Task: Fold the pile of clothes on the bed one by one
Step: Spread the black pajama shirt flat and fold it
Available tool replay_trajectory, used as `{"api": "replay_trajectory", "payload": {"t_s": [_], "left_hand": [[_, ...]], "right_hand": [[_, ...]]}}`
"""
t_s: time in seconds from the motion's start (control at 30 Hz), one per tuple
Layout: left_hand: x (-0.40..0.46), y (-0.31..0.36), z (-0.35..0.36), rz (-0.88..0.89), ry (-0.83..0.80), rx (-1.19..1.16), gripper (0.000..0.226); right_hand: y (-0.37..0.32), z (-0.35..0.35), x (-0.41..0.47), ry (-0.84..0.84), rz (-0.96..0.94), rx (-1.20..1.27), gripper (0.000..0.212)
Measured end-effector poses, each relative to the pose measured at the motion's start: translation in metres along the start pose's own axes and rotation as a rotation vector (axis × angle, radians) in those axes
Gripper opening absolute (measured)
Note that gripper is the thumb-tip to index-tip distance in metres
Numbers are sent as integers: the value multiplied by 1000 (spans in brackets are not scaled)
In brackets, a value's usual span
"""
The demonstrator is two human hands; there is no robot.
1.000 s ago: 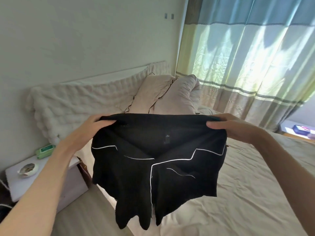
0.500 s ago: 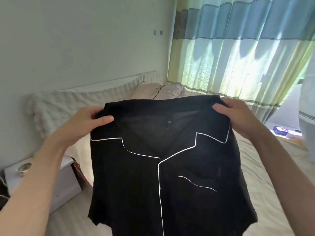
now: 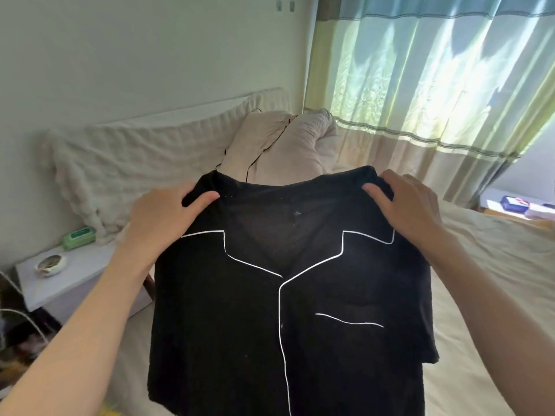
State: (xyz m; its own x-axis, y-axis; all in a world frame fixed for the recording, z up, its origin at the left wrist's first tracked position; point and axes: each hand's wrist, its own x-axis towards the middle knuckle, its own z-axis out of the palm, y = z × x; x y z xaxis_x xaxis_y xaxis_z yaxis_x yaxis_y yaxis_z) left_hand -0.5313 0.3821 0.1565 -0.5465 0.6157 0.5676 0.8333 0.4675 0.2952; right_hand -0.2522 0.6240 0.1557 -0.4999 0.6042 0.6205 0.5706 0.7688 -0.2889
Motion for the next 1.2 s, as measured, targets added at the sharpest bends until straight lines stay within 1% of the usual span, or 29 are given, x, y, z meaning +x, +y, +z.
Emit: {"api": "replay_trajectory", "payload": {"t_s": [0.1, 0.2, 0.27, 0.33, 0.47, 0.53, 0.63, 0.73, 0.83, 0.97, 1.07, 1.13, 1.2], "left_hand": [[19, -14, 33, 50, 12, 92, 64], [38, -36, 77, 87, -7, 37, 54], [57, -61, 119, 78, -34, 64, 57], [76, -89, 167, 56, -114, 94, 68], [106, -145, 273, 11, -287, 153, 75], [114, -173, 328, -5, -360, 174, 71], [126, -210, 407, -12, -466, 247, 60], [131, -241, 480, 18, -509, 303, 58], [128, -263, 546, 34, -521, 304, 56], [119, -285, 611, 19, -528, 276, 53], [114, -294, 647, -39, -582, 243, 55], [111, -297, 666, -161, -651, 136, 53], [104, -298, 677, -306, -711, -1, 50]], "right_hand": [[12, 43, 20, -61, -28, 10, 34], [21, 92, 42, -102, -59, -25, 33], [28, 137, 60, -136, -49, -62, 36], [36, 187, 75, -189, -39, -82, 36], [57, 305, 99, -341, -43, -118, 32], [71, 368, 105, -391, -32, -143, 32], [96, 460, 105, -487, 55, -87, 31], [123, 540, 99, -564, 98, -70, 31], [147, 604, 89, -588, 83, -111, 32], [168, 661, 76, -594, 43, -213, 32], [176, 692, 68, -676, 96, -312, 37], [178, 709, 62, -698, 181, -323, 38], [173, 720, 52, -693, 243, -270, 41]]}}
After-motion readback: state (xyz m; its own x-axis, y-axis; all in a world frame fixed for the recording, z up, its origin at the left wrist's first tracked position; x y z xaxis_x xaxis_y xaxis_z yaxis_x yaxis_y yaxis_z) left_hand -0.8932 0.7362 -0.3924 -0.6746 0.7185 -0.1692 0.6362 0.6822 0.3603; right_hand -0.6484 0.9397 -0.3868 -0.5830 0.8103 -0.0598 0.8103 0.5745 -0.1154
